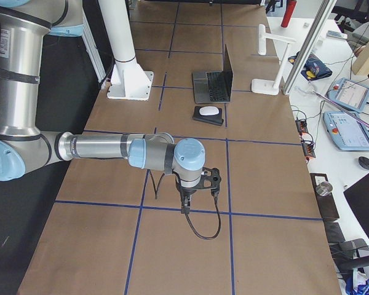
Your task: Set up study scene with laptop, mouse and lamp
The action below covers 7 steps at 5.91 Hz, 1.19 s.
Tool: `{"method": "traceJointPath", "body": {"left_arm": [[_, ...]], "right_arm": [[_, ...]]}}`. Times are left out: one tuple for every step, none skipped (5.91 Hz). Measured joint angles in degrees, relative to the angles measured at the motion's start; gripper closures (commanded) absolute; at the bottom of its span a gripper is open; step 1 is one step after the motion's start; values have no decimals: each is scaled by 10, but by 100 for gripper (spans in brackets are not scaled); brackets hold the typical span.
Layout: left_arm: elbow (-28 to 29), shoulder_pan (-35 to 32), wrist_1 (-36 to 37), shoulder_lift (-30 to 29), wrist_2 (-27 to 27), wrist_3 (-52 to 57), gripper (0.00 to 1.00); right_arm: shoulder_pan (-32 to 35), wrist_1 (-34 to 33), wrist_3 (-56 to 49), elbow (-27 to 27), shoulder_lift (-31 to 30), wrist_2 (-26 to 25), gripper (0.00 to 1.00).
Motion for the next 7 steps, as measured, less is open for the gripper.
{"method": "traceJointPath", "body": {"left_arm": [[32,-32,-3,7,-1,31,0],[53,-53,-8,26,-4,44,0],[63,-62,-14,45,-19,47,0],[66,-67,-19,57,-35,46,0],[66,-69,-21,64,-43,46,0],[66,-70,-21,67,-45,46,0],[65,-70,-21,68,-45,45,0]], "right_arm": [[0,16,0,-6,-4,1,0],[1,21,1,-11,-5,1,0],[1,23,1,-15,-5,1,0],[1,23,1,-19,-5,1,0],[0,30,1,-26,-5,2,0],[0,62,2,-45,-9,2,0],[1,98,21,-61,-12,2,0]]}}
